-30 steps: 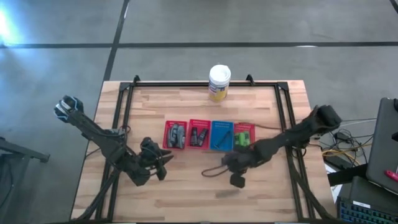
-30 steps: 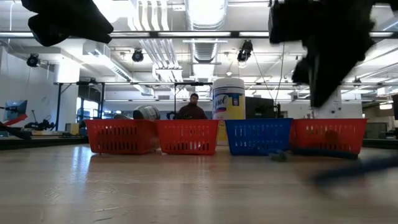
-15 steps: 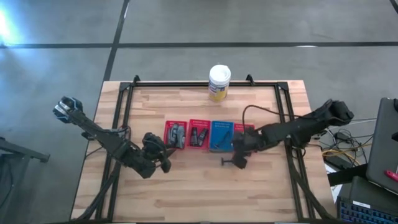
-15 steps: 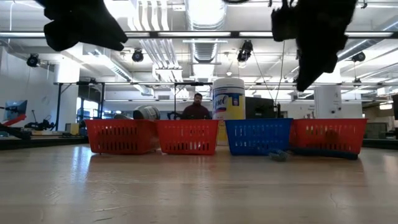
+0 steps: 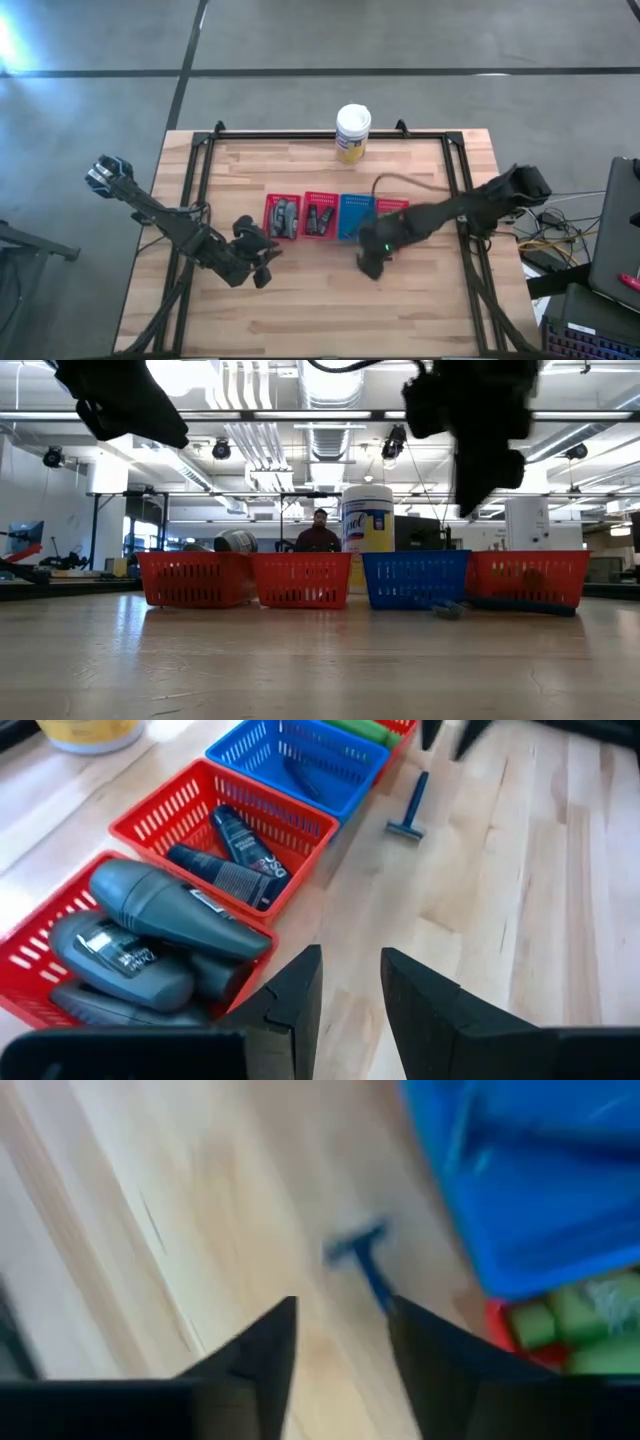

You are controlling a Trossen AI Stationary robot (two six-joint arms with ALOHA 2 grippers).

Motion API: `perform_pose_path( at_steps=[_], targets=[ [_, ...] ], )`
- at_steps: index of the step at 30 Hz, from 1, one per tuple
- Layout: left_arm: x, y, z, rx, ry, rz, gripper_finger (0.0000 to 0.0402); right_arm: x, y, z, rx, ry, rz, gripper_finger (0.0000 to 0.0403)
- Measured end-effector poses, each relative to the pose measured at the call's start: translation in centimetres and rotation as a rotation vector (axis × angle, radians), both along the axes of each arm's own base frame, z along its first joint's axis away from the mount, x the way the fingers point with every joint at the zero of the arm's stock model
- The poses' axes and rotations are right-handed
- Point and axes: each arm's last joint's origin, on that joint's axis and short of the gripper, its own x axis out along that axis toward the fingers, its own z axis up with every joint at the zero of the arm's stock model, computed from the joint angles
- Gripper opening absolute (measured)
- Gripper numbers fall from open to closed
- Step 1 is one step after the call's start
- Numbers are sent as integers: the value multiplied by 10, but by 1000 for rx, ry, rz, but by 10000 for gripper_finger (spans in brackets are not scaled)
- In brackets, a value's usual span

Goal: Pick & Place Travel size toiletries
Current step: Put the blue razor into the blue bin

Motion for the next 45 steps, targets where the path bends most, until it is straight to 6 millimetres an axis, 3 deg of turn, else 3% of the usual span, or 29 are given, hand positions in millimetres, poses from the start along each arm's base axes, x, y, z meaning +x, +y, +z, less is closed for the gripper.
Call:
perform_pose_path(
  at_steps=[3,7,15,22,30,41,45],
  targets=[
    [0,0,0,16,7,-18,110,-2,25,-12,-133,65,196,199],
    [0,-1,0,4,18,-36,110,0,51,-26,-254,89,325,240],
    [0,-1,0,8,21,-44,110,15,40,-59,-315,191,317,254],
    [0,-2,-1,-7,29,-58,110,19,30,-68,-297,167,405,222],
    [0,-2,-1,-11,28,-55,110,15,16,-82,-221,172,383,168],
    [0,-2,-1,-9,26,-53,110,17,19,-75,-216,162,386,35],
    [0,-2,-1,-9,26,-53,110,21,23,-62,-216,138,393,26]
  ],
)
